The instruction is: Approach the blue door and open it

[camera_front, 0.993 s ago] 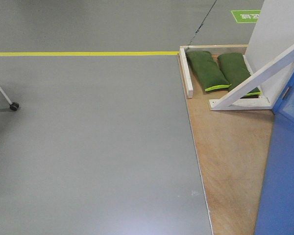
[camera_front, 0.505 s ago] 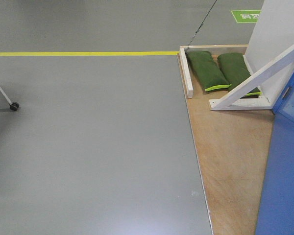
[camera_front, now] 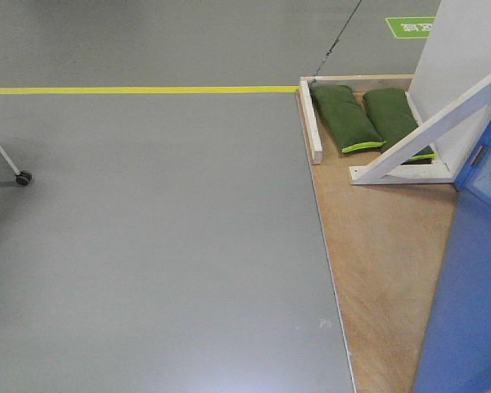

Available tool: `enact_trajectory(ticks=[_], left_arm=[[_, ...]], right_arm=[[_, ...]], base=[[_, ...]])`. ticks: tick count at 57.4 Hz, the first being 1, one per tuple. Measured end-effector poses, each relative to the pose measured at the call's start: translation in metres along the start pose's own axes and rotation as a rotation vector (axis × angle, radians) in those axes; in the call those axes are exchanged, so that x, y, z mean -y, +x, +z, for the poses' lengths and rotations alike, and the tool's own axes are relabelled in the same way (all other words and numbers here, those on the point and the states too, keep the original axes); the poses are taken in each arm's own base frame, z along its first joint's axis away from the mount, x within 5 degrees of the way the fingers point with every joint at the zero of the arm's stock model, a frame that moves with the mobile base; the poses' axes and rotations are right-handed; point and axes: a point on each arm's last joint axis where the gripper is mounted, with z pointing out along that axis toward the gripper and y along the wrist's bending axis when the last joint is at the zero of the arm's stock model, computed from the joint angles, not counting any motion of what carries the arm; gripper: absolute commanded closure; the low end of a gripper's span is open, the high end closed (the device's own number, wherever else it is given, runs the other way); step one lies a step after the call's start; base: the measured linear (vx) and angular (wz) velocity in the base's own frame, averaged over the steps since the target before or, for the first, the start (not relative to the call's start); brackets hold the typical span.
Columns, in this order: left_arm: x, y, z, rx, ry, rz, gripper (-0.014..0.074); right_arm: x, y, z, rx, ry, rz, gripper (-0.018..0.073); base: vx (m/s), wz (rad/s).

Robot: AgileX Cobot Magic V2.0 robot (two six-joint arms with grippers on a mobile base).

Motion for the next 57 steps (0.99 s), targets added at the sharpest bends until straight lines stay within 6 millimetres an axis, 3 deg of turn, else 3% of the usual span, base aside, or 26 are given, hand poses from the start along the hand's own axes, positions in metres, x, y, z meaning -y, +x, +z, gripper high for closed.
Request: enact_trajectory(ticks=[12, 28, 57], left_arm=[[0.000, 0.000, 0.000, 0.000, 0.000, 0.000, 0.0524], [0.000, 0.000, 0.000, 0.000, 0.000, 0.000, 0.0524], [0.000, 0.000, 0.000, 0.000, 0.000, 0.000, 0.0524]], right_arm=[[-0.025, 0.004, -0.001, -0.017, -0.088, 0.021, 0.0547], [-0.076, 0.010, -0.011, -0.046, -0.269, 0.048, 0.0547], [-0.164, 0.017, -0.055, -0.080, -0.617, 0.042, 0.0547]], base=[[0.00, 0.00], [0.00, 0.00], [0.00, 0.00]])
